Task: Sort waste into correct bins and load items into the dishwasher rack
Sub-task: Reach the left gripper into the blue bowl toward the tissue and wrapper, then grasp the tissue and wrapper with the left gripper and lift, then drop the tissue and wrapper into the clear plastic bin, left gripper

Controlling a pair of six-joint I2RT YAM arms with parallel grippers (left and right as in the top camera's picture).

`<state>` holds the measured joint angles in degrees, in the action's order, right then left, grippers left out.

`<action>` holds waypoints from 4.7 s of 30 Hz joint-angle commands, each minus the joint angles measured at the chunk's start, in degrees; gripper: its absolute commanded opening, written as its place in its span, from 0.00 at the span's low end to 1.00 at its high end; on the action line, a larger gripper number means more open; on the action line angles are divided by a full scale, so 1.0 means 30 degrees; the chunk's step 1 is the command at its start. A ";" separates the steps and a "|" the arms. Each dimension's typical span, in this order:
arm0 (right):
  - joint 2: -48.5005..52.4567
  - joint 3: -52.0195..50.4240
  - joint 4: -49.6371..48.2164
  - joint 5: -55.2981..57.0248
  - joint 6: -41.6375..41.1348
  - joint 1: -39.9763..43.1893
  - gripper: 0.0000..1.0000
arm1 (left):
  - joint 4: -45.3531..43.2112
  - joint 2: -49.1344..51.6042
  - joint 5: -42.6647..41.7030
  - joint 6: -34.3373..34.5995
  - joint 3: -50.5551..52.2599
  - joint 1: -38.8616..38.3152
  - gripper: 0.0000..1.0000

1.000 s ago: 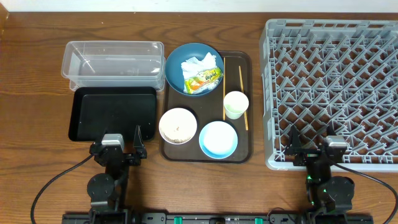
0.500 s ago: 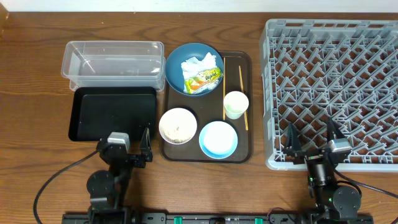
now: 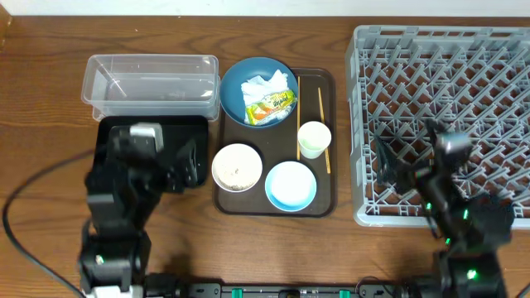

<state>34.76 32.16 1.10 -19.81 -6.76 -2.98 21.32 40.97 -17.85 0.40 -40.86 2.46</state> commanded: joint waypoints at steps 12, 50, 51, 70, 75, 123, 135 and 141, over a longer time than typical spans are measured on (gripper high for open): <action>1.0564 1.4156 1.2152 -0.1552 0.2331 -0.0138 0.99 | 0.6237 1.0950 0.0189 -0.0138 -1.1985 -0.2535 0.87; 1.1460 1.4673 1.5599 -0.1122 0.3577 -0.0138 0.99 | 0.8641 2.8538 0.3687 -0.3883 -2.5463 -0.7708 0.94; 1.1460 1.4673 1.5664 -0.1005 0.3570 -0.0138 0.99 | 0.8794 2.8946 0.3687 -0.4233 -2.5463 -0.7708 0.94; 1.1460 1.4673 1.6451 -0.0444 0.3869 -0.0138 0.99 | 0.8794 3.3237 0.3687 -0.4495 -2.5456 -0.7686 0.95; 1.1460 1.4666 1.6466 -0.0401 0.3869 -0.0138 0.99 | 0.8648 3.3419 0.3679 -0.4495 -2.5441 -0.7686 0.58; 1.1460 1.4673 1.6138 -0.0401 0.3861 -0.0138 0.99 | 1.0724 2.7591 0.6900 0.9122 -2.4582 0.0444 0.46; 1.1460 1.4673 1.6123 -0.0423 0.3854 -0.0138 0.99 | 1.2284 2.3649 0.6594 0.8240 -2.4596 0.0423 0.73; 1.1570 1.4673 1.5730 -0.0386 0.3869 -0.0138 0.99 | 1.5329 2.1332 0.6127 0.7213 -2.4596 0.0291 0.74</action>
<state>68.99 75.05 49.06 -20.99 4.03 -3.40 65.19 106.91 1.63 25.43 -114.72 3.68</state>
